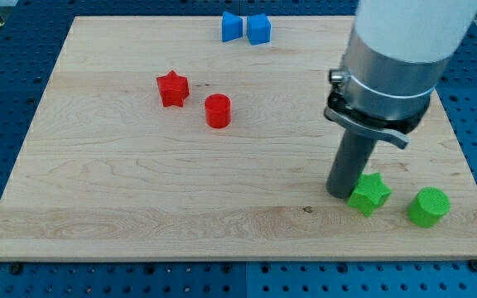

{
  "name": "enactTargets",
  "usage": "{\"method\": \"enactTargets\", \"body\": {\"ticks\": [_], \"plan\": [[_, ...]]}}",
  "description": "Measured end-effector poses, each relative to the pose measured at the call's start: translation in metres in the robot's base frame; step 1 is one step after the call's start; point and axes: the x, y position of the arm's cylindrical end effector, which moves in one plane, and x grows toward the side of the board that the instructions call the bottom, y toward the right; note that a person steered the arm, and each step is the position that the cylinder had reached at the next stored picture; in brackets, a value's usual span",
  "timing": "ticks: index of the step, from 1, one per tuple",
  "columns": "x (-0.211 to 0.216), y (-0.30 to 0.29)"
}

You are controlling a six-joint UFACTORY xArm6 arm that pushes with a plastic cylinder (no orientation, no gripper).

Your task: Point at the red circle

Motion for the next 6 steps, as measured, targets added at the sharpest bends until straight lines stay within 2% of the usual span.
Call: {"method": "enactTargets", "body": {"ticks": [2,3,4,6], "plan": [[0.000,0.039],[-0.008,0.027],[-0.034,-0.029],[-0.080,-0.181]]}}
